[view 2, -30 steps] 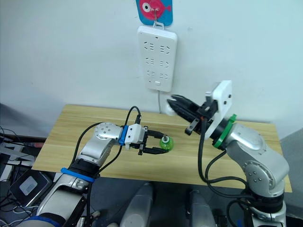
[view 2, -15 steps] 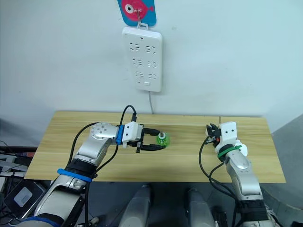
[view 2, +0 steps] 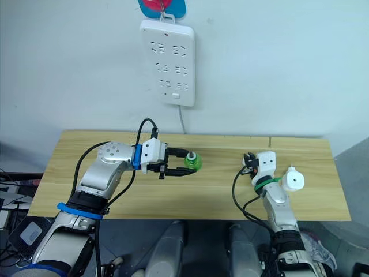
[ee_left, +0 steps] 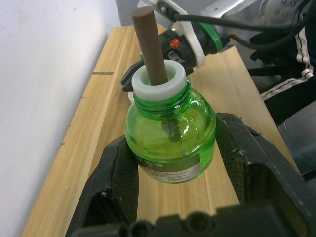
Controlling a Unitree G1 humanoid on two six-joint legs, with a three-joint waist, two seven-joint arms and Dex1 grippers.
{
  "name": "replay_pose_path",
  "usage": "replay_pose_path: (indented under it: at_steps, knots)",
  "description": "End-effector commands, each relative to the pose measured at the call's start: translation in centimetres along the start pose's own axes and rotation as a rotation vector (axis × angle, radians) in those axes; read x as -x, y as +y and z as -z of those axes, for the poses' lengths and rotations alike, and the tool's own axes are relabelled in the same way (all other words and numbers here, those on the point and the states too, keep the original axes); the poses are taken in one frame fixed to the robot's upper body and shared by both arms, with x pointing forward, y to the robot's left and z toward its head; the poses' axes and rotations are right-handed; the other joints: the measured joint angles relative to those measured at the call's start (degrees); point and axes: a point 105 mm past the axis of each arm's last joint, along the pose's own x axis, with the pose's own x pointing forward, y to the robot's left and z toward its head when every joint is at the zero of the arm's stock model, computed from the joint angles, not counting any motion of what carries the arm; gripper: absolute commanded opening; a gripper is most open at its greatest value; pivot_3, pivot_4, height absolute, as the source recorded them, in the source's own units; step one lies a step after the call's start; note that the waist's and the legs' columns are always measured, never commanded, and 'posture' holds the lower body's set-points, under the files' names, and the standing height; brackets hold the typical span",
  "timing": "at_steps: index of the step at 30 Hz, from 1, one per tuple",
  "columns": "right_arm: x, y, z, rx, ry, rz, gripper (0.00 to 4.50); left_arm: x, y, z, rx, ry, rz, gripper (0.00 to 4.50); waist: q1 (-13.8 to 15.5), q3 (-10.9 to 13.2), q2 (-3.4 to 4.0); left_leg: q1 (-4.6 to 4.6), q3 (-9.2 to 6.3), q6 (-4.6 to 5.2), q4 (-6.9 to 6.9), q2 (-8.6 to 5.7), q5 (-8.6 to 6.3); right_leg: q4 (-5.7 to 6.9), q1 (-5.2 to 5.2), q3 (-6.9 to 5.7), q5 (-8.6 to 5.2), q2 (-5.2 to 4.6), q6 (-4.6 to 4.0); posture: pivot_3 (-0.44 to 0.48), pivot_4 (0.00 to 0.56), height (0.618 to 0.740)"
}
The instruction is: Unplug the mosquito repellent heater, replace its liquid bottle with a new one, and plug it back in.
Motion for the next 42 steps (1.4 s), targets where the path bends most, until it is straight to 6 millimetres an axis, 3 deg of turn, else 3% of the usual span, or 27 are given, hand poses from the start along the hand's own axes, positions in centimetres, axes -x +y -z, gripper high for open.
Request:
replay_pose_path:
  at_steps: [1, 7, 11, 13, 16, 21, 23, 29, 41, 42]
  knots:
    - [0.2, -0.6, 0.1, 0.010, -0.010, 0.031, 0.19, 0.2, -0.2, -1.0, -0.031, -0.024, 0.007, 2.20, 0.00, 0.15, 0.01, 0.00, 0.00, 0.00, 0.00, 0.00, 0.00, 0.00, 0.00, 0.00, 0.00, 0.00, 0.00, 0.380, 0.432, 0.740]
    - [0.7, -0.8, -0.6, 0.030, -0.039, 0.019, 2.17, -0.2, -0.2, -1.1, -0.030, -0.030, 0.013, 2.20, -0.03, 0.24, 0.05, -0.07, 0.00, 0.00, -0.02, 0.00, 0.00, -0.01, -0.08, 0.02, -0.02, 0.00, 0.03, 0.364, 0.423, 0.740]
    - [1.4, 0.2, -2.9, 0.038, -0.094, -0.039, 3.65, -0.5, -0.2, -1.0, -0.029, -0.036, 0.010, 2.20, -0.03, 0.29, 0.08, -0.19, 0.01, 0.00, -0.07, -0.01, 0.00, -0.02, -0.23, 0.03, -0.03, -0.01, 0.04, 0.347, 0.409, 0.740]
    - [2.1, 1.6, -4.6, 0.007, -0.108, -0.132, 4.30, -0.6, -0.2, -0.8, -0.030, -0.041, 0.008, 2.20, -0.07, 0.30, 0.10, -0.20, 0.01, -0.01, -0.08, 0.00, 0.00, -0.02, -0.25, 0.03, -0.04, -0.01, 0.05, 0.337, 0.398, 0.740]
    - [4.6, 5.2, -7.2, -0.016, -0.094, -0.387, 4.30, -1.2, -0.3, -0.8, -0.035, -0.065, 0.009, 2.20, -0.06, 0.29, 0.10, -0.21, 0.00, -0.01, -0.12, -0.01, 0.00, -0.02, -0.26, 0.03, -0.07, -0.02, 0.08, 0.317, 0.367, 0.740]
    - [7.9, 8.5, -9.6, 0.000, 0.014, -0.664, 2.87, -2.2, -0.3, -1.2, -0.071, -0.103, 0.020, 2.20, 0.00, 0.16, 0.05, -0.27, 0.00, -0.02, -0.07, -0.03, 0.00, -0.09, -0.23, 0.02, -0.07, -0.08, 0.11, 0.304, 0.317, 0.740]
    - [8.6, 9.6, -10.4, -0.009, 0.031, -0.735, 2.87, -2.6, -0.3, -1.4, -0.085, -0.114, 0.027, 2.20, 0.01, 0.04, -0.03, -0.26, -0.02, -0.02, -0.05, -0.03, 0.00, -0.09, -0.21, -0.02, -0.07, -0.08, 0.11, 0.299, 0.298, 0.740]
    - [7.1, 11.1, -12.0, 0.041, 0.006, -0.747, 2.87, -3.2, -0.6, -1.9, -0.110, -0.141, 0.058, 2.20, 0.09, -0.50, -0.25, -0.28, -0.01, -0.03, -0.02, -0.04, 0.00, -0.10, -0.21, -0.04, -0.05, -0.07, 0.13, 0.307, 0.261, 0.740]
    - [5.2, 12.3, -11.7, 0.067, -0.008, -0.753, 2.87, -3.4, -1.2, -2.2, -0.118, -0.153, 0.088, 2.20, 1.53, -1.32, -0.32, -0.28, -0.01, -0.05, 0.02, -0.05, 0.02, -0.10, -0.20, -0.09, -0.04, -0.07, 0.13, 0.318, 0.254, 0.740]
    - [5.1, 12.3, -11.6, 0.071, -0.010, -0.749, 2.68, -3.4, -1.2, -2.2, -0.119, -0.154, 0.089, 2.20, 1.57, -1.33, -0.32, -0.28, -0.02, -0.05, 0.02, -0.05, 0.02, -0.10, -0.19, -0.10, -0.04, -0.07, 0.13, 0.319, 0.255, 0.740]
